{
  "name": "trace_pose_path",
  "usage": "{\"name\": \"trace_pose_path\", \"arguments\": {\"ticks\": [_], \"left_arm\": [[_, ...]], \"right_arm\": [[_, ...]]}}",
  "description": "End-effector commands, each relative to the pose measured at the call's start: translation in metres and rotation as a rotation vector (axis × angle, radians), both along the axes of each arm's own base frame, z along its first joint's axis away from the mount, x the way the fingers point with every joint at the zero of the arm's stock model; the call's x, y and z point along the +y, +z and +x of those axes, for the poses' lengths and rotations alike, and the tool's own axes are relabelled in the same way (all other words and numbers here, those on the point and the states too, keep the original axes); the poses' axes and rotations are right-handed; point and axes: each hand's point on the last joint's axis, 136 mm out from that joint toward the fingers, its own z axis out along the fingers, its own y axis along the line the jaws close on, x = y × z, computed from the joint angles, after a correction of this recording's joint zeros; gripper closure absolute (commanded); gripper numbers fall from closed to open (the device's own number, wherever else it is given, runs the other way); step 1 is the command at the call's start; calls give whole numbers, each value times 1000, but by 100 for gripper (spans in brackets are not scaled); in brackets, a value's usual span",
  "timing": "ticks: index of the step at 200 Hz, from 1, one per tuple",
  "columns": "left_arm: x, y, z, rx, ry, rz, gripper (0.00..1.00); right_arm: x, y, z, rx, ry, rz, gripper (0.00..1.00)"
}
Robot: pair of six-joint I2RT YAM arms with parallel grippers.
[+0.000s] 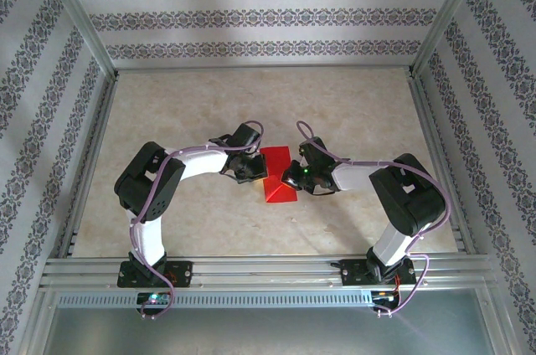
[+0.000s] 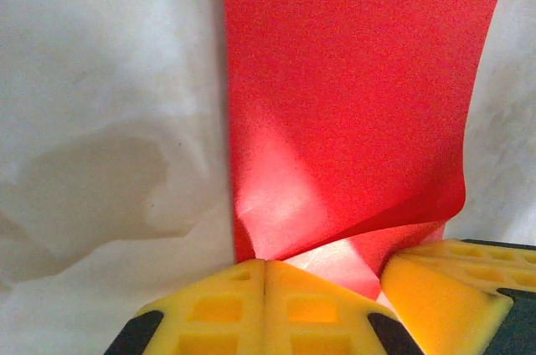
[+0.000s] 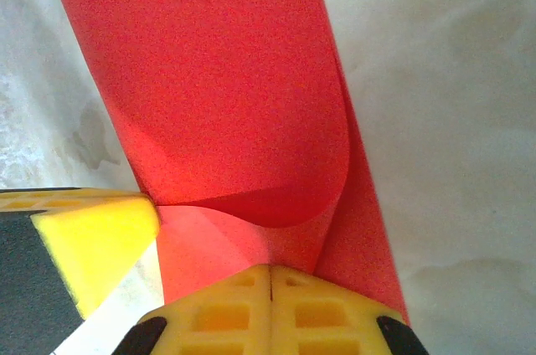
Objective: Fold a paper plane with a square sheet of paper (pick it up from the middle)
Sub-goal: Fold the triangle a second time at the center of the table.
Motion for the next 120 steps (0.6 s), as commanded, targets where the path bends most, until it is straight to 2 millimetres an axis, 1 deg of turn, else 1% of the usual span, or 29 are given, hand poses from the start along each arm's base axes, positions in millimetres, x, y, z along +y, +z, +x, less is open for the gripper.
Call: {"name": "trace_pose_path", "arguments": {"ticks": [1, 13, 27, 34, 46, 59, 90, 106, 120], "left_arm": [[-1, 7, 2, -19, -33, 31, 99], [-8, 27, 8, -60, -41, -9, 95], [-14, 47, 9, -100, -39, -44, 92], [-16, 55, 7, -114, -37, -58, 91], [-19, 60, 0, -115, -28, -74, 91], [-23, 58, -12, -96, -20, -86, 91], [-28, 43, -41, -33, -28, -73, 92], [-27, 32, -52, 1, -34, -45, 92], [-22, 19, -59, 36, -32, -5, 94]], "right_arm": [[-23, -31, -13, 78, -49, -101, 99], [-23, -32, -13, 80, -54, -103, 99], [-23, -32, -13, 82, -62, -106, 99], [-22, -32, -12, 81, -67, -106, 99], [-23, -34, -13, 86, -77, -111, 99], [-24, -36, -14, 95, -85, -115, 99], [-26, -41, -16, 121, -96, -123, 99], [-26, -42, -17, 123, -98, -126, 99], [-26, -43, -17, 125, -100, -129, 99]]}}
